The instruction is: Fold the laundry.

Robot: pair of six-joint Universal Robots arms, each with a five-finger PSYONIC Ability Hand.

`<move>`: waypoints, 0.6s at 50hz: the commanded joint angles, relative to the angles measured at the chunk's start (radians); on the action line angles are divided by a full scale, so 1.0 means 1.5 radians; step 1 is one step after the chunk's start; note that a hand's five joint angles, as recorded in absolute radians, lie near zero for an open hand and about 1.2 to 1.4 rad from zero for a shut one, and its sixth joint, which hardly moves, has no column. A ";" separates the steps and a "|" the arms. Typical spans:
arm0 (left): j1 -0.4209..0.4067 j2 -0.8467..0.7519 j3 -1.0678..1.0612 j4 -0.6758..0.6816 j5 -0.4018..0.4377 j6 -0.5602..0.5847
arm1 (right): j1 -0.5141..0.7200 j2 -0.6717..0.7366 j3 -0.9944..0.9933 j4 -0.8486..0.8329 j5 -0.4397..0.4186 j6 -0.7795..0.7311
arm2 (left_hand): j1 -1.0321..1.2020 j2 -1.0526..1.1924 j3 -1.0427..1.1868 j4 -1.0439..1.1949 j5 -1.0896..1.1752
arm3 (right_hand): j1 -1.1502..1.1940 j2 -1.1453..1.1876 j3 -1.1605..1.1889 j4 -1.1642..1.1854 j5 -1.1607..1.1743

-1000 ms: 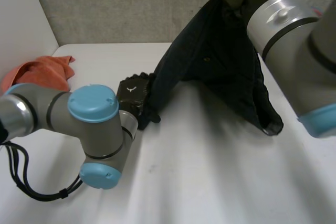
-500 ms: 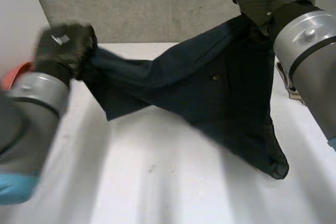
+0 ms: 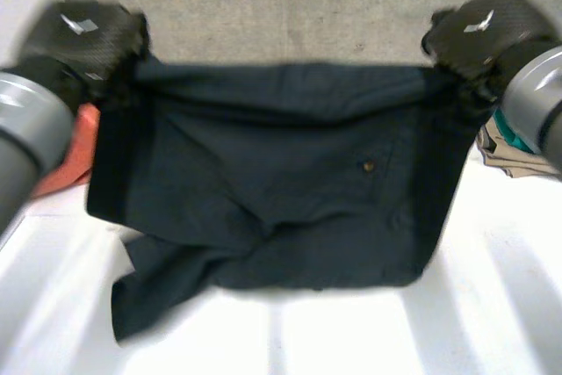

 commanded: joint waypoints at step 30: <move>-0.013 -0.357 0.391 0.353 -0.040 0.086 | -0.011 0.317 -0.217 -0.624 0.020 0.073 | 0.160 0.133 0.136 0.132 0.167 | 0.194 0.707 0.134 0.131 0.140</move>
